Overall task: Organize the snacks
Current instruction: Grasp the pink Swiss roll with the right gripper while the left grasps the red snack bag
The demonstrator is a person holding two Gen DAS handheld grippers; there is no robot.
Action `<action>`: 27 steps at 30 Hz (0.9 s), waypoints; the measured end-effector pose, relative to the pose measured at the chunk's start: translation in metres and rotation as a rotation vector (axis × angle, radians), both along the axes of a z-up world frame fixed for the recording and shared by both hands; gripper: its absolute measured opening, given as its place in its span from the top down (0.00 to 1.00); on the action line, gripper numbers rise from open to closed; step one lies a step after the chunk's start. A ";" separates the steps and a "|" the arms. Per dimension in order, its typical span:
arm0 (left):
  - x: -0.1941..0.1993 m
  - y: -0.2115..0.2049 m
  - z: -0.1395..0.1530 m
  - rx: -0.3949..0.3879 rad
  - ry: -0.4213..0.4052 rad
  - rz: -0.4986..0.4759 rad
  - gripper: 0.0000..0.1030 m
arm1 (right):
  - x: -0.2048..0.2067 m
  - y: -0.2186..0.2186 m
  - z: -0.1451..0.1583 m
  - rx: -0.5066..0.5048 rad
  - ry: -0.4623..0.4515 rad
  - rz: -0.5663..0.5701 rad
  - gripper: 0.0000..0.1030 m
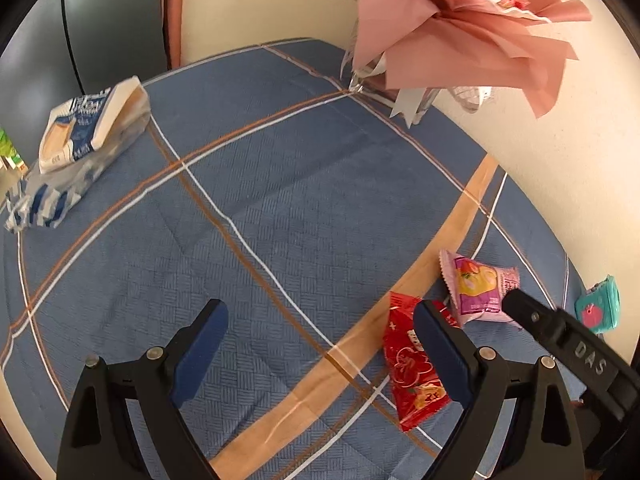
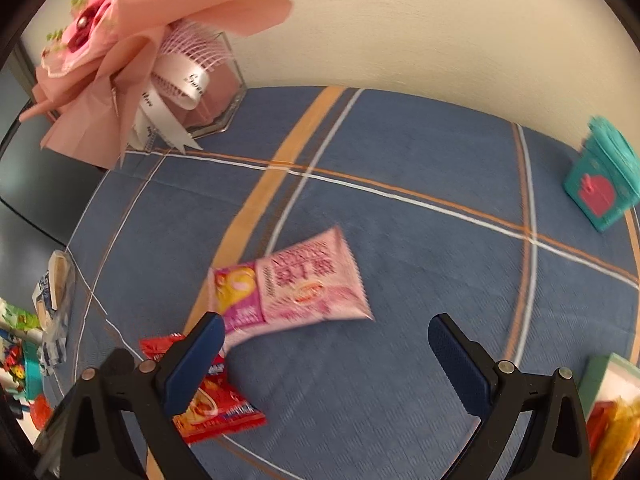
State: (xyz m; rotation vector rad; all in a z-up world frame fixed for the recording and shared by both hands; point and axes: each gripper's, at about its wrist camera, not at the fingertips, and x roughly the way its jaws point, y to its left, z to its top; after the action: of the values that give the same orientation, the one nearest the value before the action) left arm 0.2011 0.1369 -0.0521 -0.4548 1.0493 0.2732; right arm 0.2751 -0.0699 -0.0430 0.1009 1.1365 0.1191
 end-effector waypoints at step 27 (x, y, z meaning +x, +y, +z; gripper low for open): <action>-0.002 0.008 -0.010 -0.069 0.008 0.033 0.09 | 0.024 0.026 -0.030 -0.054 0.104 0.054 0.05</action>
State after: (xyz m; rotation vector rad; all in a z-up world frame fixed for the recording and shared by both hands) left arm 0.1990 0.1454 -0.0616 -0.5331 1.0624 0.2688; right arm 0.2990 -0.0442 -0.0730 0.0289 1.2457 0.1323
